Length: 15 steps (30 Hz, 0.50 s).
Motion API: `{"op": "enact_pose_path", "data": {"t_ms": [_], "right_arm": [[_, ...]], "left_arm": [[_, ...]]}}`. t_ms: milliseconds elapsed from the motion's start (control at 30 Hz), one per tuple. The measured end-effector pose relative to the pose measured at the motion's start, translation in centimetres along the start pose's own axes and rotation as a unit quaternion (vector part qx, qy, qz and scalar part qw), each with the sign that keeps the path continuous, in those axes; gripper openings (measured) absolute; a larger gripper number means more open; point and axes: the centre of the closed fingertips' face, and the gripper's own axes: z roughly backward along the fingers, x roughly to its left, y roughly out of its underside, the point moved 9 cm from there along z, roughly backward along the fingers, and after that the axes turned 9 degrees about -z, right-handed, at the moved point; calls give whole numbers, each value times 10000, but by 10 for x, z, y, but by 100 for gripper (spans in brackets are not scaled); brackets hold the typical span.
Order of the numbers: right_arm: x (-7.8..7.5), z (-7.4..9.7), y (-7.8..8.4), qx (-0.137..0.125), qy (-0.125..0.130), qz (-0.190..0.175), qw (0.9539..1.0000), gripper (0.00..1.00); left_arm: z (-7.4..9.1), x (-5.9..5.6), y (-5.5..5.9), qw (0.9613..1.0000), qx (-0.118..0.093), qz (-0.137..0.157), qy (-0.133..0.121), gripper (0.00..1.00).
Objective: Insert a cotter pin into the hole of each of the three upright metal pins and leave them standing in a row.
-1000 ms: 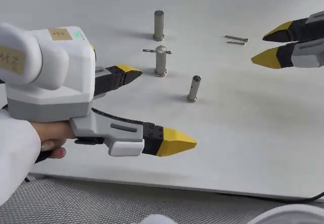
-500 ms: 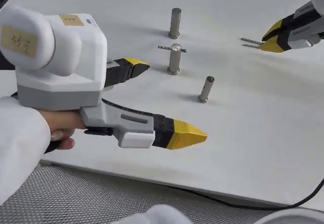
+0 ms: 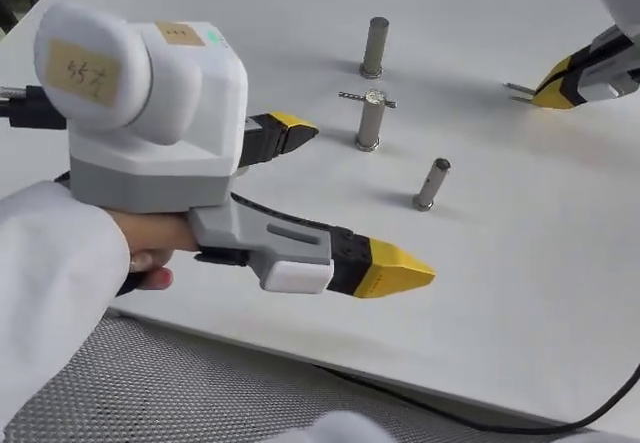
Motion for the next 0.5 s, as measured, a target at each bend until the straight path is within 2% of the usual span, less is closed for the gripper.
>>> {"op": "enact_pose_path", "data": {"t_ms": [67,133,333,500], "right_arm": [[-3,-3,1,70,8,33,10000,0],[-5,-4,0,22,-20,-92,10000,0],[-6,-6,0,95,-60,44,9999,0],[-1,-4,0,173,-33,153,9997,0]], "left_arm": [[0,-1,-2,10000,-26,16,-24,99],[0,-1,-2,10000,-33,31,-48,99],[-1,1,-2,10000,-12,59,-72,99],[-1,0,-2,10000,-12,57,-63,99]]}}
